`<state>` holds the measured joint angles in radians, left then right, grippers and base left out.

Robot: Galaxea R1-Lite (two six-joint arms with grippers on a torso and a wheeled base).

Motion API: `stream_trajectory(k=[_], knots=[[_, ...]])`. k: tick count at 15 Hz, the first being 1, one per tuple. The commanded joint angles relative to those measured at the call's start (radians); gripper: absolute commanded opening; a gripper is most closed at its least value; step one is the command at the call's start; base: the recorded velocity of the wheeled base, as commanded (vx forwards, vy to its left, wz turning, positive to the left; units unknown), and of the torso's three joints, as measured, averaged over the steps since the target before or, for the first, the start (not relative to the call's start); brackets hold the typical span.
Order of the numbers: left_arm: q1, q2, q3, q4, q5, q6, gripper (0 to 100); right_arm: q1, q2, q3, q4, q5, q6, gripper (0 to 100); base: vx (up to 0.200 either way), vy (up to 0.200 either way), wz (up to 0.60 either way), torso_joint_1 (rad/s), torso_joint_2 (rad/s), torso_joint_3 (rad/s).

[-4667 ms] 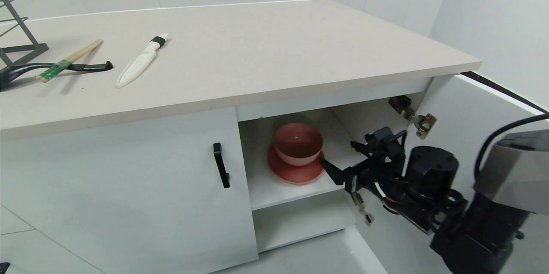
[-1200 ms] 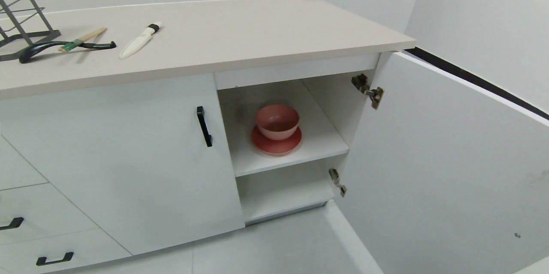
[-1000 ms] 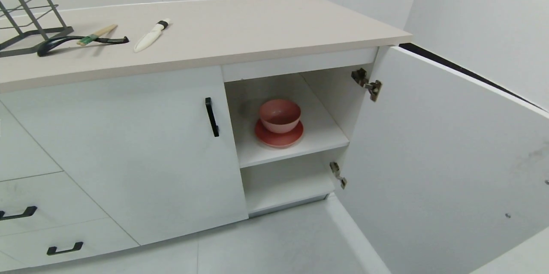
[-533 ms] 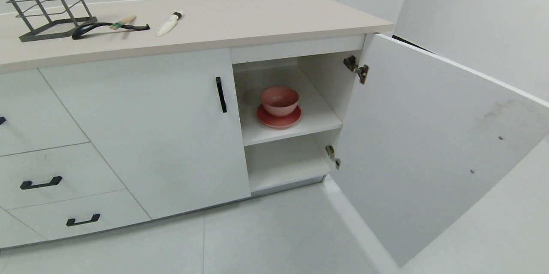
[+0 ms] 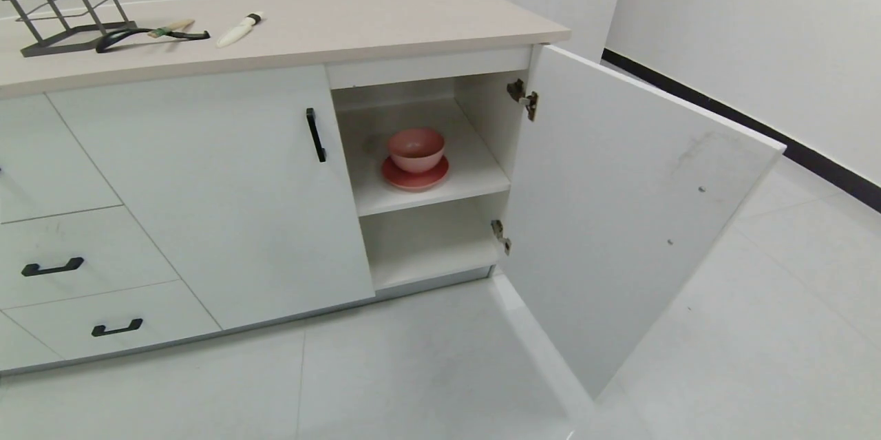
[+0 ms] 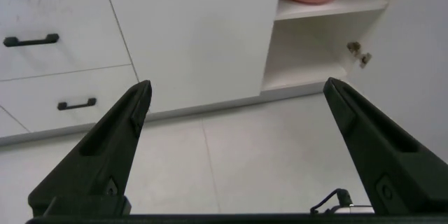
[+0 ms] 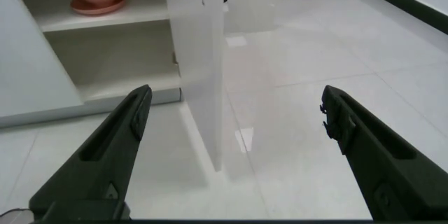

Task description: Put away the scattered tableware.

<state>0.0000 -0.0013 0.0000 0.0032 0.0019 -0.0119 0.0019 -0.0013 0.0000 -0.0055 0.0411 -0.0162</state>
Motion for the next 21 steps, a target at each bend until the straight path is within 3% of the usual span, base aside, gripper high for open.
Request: stream_trajectory(k=[1,10,17,21], knots=[[0.000,0.001,0.000,0.000,0.001,0.000,100,0.000,0.001,0.000,0.001,0.000,-0.001,100,0.000,-0.200,0.00,0.002,0.01,-0.002],[0.000,0.001,0.000,0.000,0.001,0.000,100,0.000,0.001,0.000,0.001,0.000,-0.004,100,0.000,-0.200,0.00,0.003,0.00,0.003],[0.000,0.001,0.000,-0.002,0.003,-0.005,100,0.000,0.001,0.000,-0.001,-0.001,-0.004,100,0.000,0.000,0.51,0.002,0.00,0.001],[0.000,0.001,0.000,-0.002,0.003,-0.005,100,0.000,0.001,0.000,0.001,0.000,-0.002,100,0.000,0.000,0.00,0.000,0.00,0.000]])
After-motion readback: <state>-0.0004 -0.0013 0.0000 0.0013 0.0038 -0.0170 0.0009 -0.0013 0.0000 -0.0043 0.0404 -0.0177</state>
